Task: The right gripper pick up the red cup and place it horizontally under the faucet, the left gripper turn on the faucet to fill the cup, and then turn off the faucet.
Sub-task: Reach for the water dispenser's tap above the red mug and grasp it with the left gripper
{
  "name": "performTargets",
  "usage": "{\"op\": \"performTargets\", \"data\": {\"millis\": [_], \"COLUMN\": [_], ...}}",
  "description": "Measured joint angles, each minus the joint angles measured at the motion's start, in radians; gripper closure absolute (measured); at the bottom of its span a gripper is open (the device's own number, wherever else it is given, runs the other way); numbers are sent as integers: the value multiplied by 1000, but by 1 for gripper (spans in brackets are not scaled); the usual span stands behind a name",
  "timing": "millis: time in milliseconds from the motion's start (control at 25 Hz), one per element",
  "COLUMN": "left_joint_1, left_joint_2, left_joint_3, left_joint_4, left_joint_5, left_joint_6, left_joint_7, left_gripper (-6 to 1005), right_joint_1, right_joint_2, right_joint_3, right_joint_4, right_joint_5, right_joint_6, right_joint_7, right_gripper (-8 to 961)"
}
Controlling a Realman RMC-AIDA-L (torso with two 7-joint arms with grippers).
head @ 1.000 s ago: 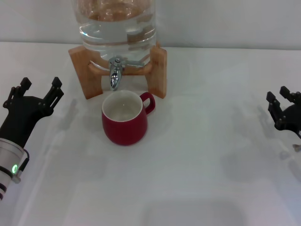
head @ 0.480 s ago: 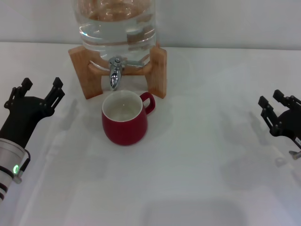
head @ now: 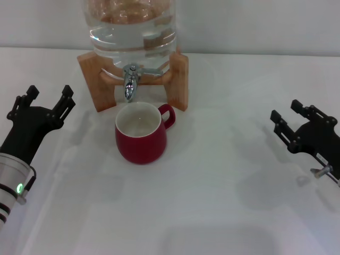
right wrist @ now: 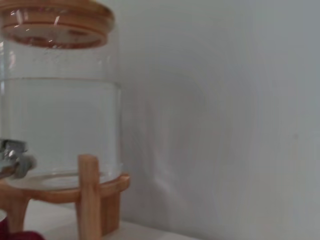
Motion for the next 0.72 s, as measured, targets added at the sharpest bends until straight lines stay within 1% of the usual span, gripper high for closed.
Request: {"op": "performTargets", "data": {"millis": [360, 600, 720], "left_joint_1": [-2, -21, -30], "left_joint_2": [0, 1, 2], "left_joint_3": [0, 0, 0], "left_joint_4": [4, 1, 1], "left_joint_5": [4, 5, 8], "left_joint_6": [16, 67, 84], "left_joint_7": [0, 0, 0], "left_gripper": [121, 121, 121], "right_joint_1": [12, 14, 17], "right_joint_2": [5, 8, 9], "right_joint_3": [-23, -23, -29], "right_joint_4": [-12, -9, -9], "right_joint_5": [2, 0, 0], "right_joint_6": [9, 9, 9], "right_joint_7": [-4, -7, -7], "right_gripper": [344, 221, 223]}}
